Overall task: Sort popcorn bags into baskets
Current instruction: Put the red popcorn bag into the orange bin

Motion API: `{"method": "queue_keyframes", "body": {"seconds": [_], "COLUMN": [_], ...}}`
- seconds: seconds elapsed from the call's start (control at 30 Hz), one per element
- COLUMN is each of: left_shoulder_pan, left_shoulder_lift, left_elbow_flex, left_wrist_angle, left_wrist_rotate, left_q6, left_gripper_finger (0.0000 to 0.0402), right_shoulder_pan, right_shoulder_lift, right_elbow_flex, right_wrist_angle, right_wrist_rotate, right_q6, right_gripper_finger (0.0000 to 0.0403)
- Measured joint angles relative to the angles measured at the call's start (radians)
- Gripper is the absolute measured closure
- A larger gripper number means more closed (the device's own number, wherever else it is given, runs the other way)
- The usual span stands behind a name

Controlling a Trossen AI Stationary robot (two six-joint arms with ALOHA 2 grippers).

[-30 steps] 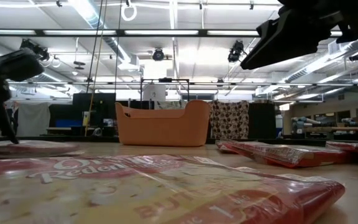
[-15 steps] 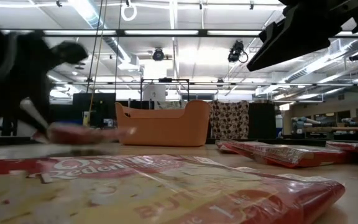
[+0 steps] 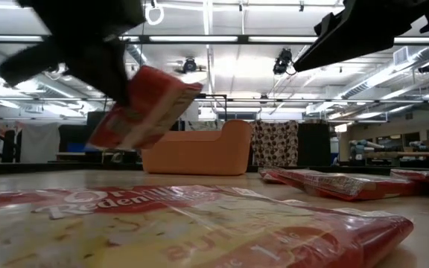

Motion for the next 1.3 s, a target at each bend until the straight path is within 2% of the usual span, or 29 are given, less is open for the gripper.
{"method": "queue_keyframes", "body": {"seconds": [0.3,0.53,0.63,0.8,0.93,1.13,1.3], "left_shoulder_pan": [0.251,0.501,0.597,0.730,0.800,0.840,0.781], "left_shoulder_lift": [-0.002,-0.003,-0.003,0.013,0.052,0.091,0.060], "left_elbow_flex": [0.111,0.111,0.111,0.111,0.111,0.111,0.111], "left_wrist_angle": [0.022,0.179,0.262,0.354,0.359,0.363,0.354], "left_wrist_rotate": [-0.084,-0.103,-0.050,0.129,0.187,0.233,0.279], "left_q6": [0.257,0.581,0.706,0.803,0.878,0.879,0.852], "left_gripper_finger": [0.0385,0.0385,0.0385,0.0385,0.0382,0.0319,0.0250], "right_shoulder_pan": [-0.035,-0.058,-0.059,-0.059,-0.065,-0.106,-0.138], "right_shoulder_lift": [0.000,0.000,0.000,0.000,0.000,0.000,0.000], "right_elbow_flex": [-0.016,-0.040,-0.043,-0.044,-0.044,-0.044,-0.044], "right_wrist_angle": [-0.011,-0.012,-0.012,-0.013,-0.014,-0.012,-0.016], "right_wrist_rotate": [0.008,0.008,0.008,0.017,0.054,0.058,0.049], "right_q6": [0.046,0.052,0.052,0.044,0.023,0.001,-0.011], "right_gripper_finger": [0.0295,0.0295,0.0295,0.0295,0.0295,0.0295,0.0295]}}
